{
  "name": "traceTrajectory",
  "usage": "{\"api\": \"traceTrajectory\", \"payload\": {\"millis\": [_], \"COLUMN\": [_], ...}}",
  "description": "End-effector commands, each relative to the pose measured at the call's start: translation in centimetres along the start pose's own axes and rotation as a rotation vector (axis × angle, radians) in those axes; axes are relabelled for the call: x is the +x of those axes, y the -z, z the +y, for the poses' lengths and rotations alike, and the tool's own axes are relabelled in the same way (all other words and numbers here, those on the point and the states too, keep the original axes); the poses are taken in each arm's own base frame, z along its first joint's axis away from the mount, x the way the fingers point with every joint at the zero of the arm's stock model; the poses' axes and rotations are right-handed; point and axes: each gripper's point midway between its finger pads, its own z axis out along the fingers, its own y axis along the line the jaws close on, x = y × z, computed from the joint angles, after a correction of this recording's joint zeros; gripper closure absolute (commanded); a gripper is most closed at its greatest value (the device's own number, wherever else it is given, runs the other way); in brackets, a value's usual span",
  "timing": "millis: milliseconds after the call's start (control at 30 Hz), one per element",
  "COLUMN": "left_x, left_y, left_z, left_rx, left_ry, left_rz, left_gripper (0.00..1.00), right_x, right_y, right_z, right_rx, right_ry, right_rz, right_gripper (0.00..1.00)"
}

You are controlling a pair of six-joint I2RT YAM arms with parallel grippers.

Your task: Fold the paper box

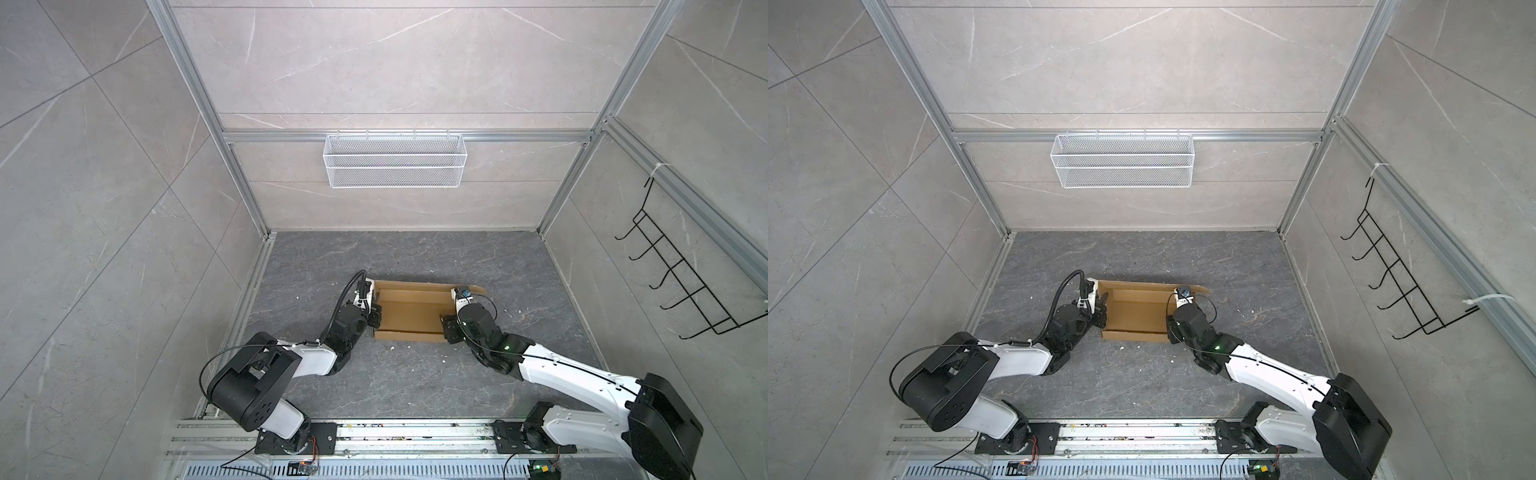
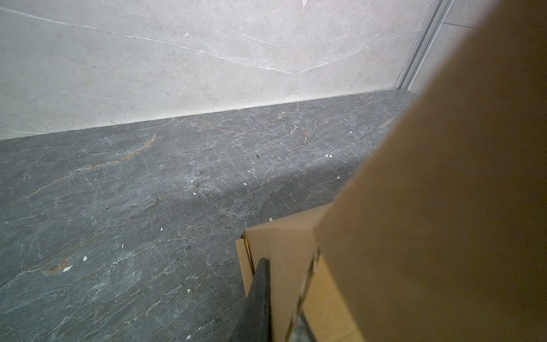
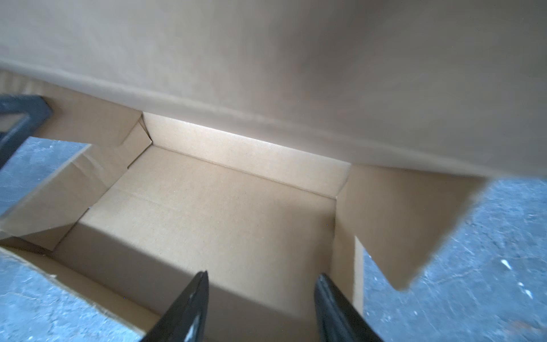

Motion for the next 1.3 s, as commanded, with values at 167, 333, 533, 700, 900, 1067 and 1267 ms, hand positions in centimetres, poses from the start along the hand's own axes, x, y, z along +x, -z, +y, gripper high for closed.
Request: {"api": "traceTrajectory", "payload": {"millis": [167,333,533,700,900,1067,1267], "left_x": [8.1,7.8,7.3,7.6,7.6,7.6,7.9], "left_y": [1.1,1.2,1.1,0.9,0.9,0.8,0.9], "left_z": [0.1,0.2,-0.1,-0.3,-0.3,-0.4,-0.6], "left_rx": [-0.009,-0.023,-0.025,-0.024,-0.048,-0.05,-0.047], "left_ry": [-0.134,-0.15,-0.184,-0.201,-0.236,-0.245,-0.254], "left_rz": [0.265,0.238,0.201,0.207,0.203,0.199,0.2], "left_gripper": [1.0,1.0,1.0,1.0,1.0,1.0,1.0], "right_x": [0.2,1.0,1.2,-0.9,-3.9,-6.8,-9.9], "right_y": [3.0,5.1,7.8,10.5,13.4,14.5,12.7], "right_z": [-0.4,0.0,1.1,1.1,0.7,-1.0,-4.5], "right_rx": [-0.078,-0.161,-0.253,-0.281,-0.266,-0.187,-0.075], "right_ry": [0.002,-0.049,-0.106,-0.125,-0.156,-0.184,-0.289], "right_rz": [0.056,0.12,0.186,0.16,0.163,0.129,0.096], "right_gripper": [0.38,0.38,0.38,0.38,0.38,0.38,0.38]}}
